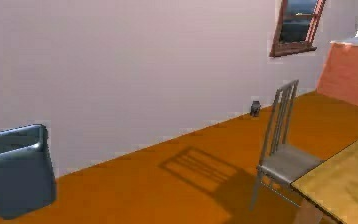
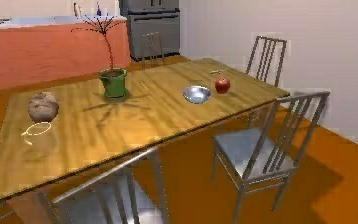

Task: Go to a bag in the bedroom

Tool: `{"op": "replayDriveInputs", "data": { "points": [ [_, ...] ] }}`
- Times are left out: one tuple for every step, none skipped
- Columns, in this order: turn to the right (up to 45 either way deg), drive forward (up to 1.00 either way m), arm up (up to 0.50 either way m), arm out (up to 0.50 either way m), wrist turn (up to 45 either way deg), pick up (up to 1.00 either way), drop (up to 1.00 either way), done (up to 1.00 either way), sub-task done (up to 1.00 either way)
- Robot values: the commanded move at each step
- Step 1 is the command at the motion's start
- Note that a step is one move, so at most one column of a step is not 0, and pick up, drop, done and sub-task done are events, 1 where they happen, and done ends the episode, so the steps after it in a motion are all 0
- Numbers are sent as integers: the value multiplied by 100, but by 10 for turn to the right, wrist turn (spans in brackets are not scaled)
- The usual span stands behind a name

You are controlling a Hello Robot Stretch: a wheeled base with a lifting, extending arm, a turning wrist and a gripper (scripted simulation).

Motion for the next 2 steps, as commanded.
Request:
{"op": "replayDriveInputs", "data": {
  "points": [
    [-450,0,0,0,0,0,0,0,0],
    [-450,0,0,0,0,0,0,0,0]
  ]
}}
